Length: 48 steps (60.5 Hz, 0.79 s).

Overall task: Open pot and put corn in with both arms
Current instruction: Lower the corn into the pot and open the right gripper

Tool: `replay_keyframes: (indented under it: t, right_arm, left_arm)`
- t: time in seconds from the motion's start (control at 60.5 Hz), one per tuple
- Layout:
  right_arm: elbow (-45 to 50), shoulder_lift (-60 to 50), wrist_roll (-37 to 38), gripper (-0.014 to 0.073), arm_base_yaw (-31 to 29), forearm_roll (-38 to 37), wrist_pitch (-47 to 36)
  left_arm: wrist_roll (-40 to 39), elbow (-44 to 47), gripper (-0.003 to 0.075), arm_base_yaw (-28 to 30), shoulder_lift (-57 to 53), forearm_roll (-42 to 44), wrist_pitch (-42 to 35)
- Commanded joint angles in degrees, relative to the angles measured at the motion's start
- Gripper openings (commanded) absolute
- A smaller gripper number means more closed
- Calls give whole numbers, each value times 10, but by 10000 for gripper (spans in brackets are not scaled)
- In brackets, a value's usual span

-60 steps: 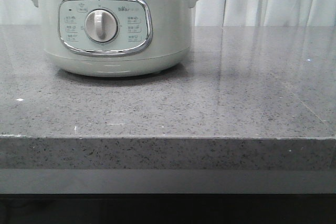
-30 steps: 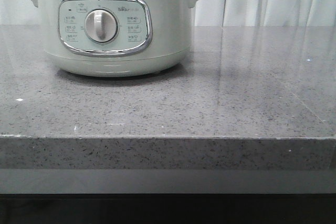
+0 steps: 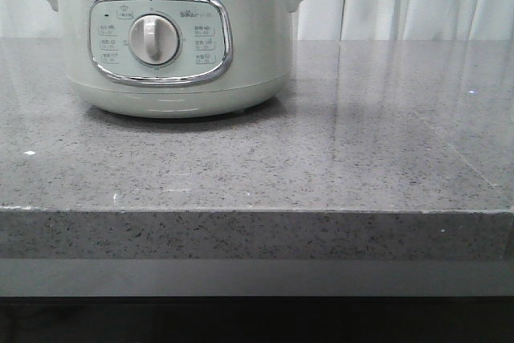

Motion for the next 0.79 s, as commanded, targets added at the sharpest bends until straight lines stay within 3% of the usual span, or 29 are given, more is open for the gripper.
replay_keyframes:
  t: [0.0, 0.347, 0.777]
  right_arm:
    - [-21, -57, 5, 519, -4, 0, -13]
    - [16, -183, 82, 519, -7, 2, 55]
    - [355, -462, 82, 519, -6, 12, -150]
  left_arm:
    - [-2, -22, 240, 2, -2, -1, -81]
    - [-2, -22, 240, 2, -2, -1, -81]
    - [-2, -22, 240, 2, -2, -1, -81]
